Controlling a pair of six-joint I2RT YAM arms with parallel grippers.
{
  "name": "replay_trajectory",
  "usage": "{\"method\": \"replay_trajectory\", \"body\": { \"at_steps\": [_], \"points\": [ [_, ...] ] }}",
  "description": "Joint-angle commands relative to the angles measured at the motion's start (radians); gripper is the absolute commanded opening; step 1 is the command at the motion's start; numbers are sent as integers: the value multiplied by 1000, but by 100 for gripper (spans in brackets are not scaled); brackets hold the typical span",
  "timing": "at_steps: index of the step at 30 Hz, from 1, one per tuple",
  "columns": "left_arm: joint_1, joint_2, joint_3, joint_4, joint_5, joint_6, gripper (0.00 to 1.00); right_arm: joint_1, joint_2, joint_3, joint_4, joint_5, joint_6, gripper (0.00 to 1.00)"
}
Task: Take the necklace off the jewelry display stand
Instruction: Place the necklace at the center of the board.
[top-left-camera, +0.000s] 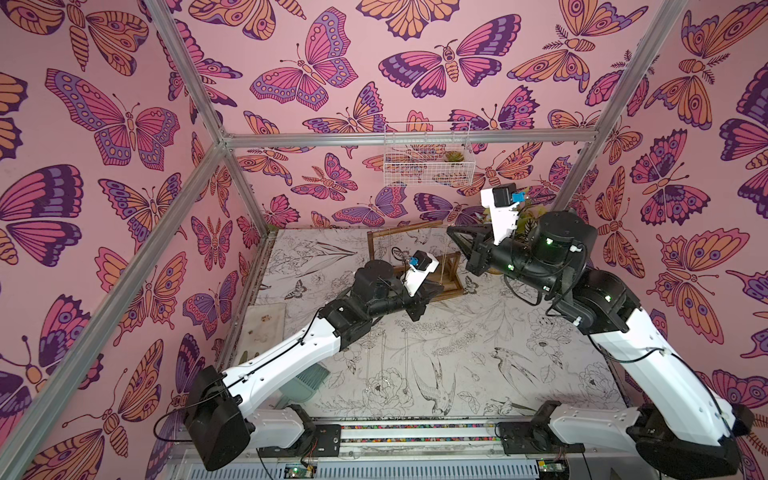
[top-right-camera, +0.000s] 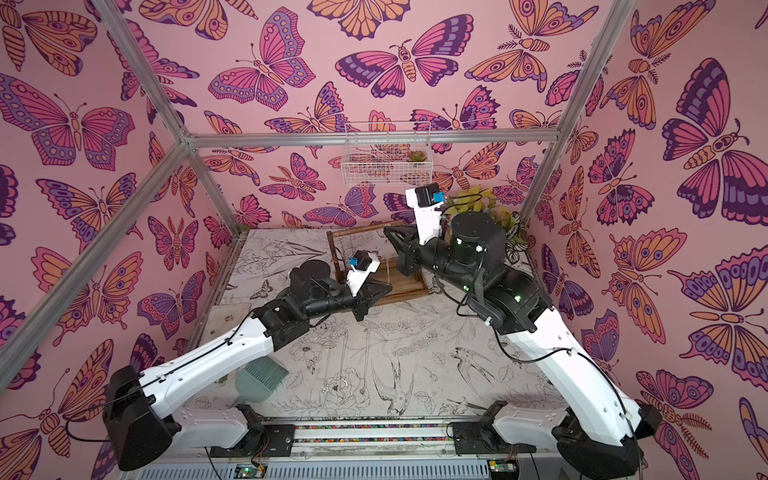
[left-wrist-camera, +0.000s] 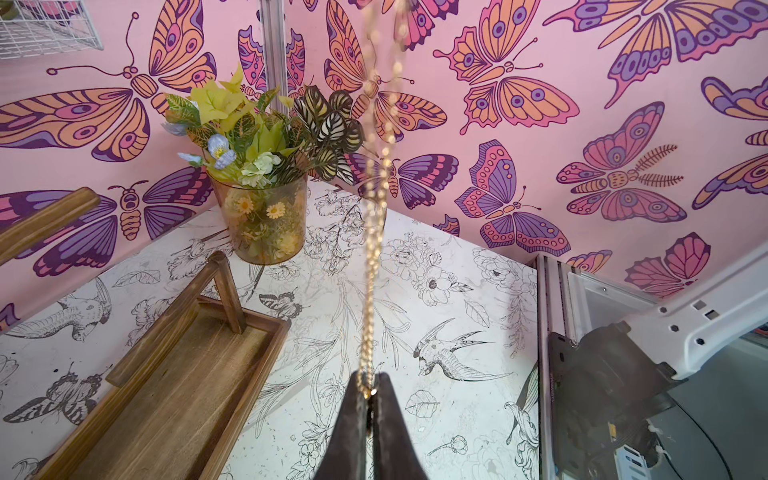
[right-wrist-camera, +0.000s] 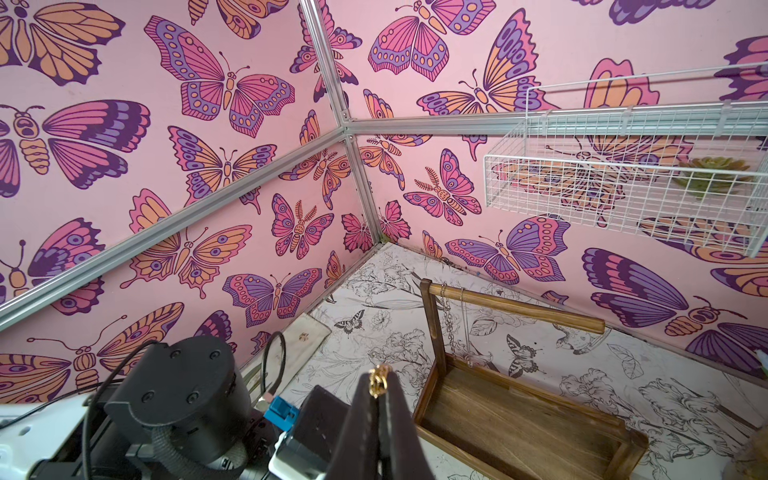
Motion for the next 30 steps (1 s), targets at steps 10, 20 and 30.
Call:
{"method": "replay_trajectory", "body": {
  "at_steps": [10,20,30],
  "points": [
    [-7,-69,-39,-56,-23,-7,1,11,-16,-62,37,-22,38,0],
    [-34,-143,-118,-117,-68,-51,0,11,-31,-169,67,-25,67,0],
    [-105,-194,-226,-136,-135,-103,0,11,-51,-309,114,-33,102,0]
  ]
}}
